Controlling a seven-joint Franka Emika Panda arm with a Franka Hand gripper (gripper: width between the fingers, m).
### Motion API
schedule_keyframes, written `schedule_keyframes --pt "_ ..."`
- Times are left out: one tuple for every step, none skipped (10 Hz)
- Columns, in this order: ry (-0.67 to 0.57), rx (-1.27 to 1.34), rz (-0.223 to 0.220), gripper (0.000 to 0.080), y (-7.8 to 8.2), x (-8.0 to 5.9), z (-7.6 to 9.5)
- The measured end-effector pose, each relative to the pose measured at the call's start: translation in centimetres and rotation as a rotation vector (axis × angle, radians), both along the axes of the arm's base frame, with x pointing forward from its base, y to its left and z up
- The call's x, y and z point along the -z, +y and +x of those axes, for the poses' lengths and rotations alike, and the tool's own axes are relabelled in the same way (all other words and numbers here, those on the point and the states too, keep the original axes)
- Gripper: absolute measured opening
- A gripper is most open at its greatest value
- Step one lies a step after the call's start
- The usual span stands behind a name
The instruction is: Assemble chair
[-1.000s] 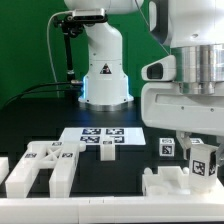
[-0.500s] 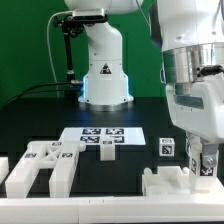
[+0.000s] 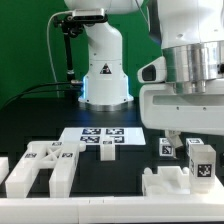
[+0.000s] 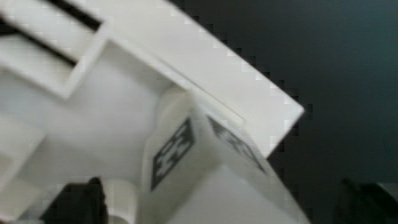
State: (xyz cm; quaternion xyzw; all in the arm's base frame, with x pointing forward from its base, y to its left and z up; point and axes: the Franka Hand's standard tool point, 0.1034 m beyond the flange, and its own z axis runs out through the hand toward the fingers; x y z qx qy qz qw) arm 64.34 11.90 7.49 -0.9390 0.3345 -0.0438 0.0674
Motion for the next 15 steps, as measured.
schedule_keyframes --pt "-0.007 -0.036 -0.007 0.0648 -0.1 0.0 0.1" --pt "-0.012 -0.095 -0.017 0.0649 -0.2 0.1 0.1" --pt "-0.021 -0.202 -0.043 0.0649 -0.1 0.1 0.1" --pt "-0.031 -0.335 -0.097 0.0649 0.3 0.1 0.2" --pt "-0.035 -0.380 -0.115 0.0649 0.9 0.3 0.4" --pt "-0.035 -0.365 -0.113 0.0535 0.6 0.3 0.4" --pt "-0.034 -0.364 -0.113 0.0398 0.5 0.3 0.4" --pt "-0.030 -0.299 -0.104 0.0398 0.6 0.4 0.4" --pt "-0.023 -0.202 -0.091 0.0288 0.5 0.4 0.4" --pt "-0.017 -0.103 -0.078 0.0288 0.5 0.4 0.4" --pt "-0.005 -0.023 -0.068 0.0288 0.3 0.4 0.4" --pt "0.008 0.145 -0.034 0.0288 0.3 0.4 0.3" --pt "0.031 0.320 -0.011 0.0288 0.4 0.5 0.1" --pt "0.058 0.558 0.036 0.0288 0.9 0.6 0.1" --pt "0.069 0.759 0.093 0.0288 1.2 0.6 0.3"
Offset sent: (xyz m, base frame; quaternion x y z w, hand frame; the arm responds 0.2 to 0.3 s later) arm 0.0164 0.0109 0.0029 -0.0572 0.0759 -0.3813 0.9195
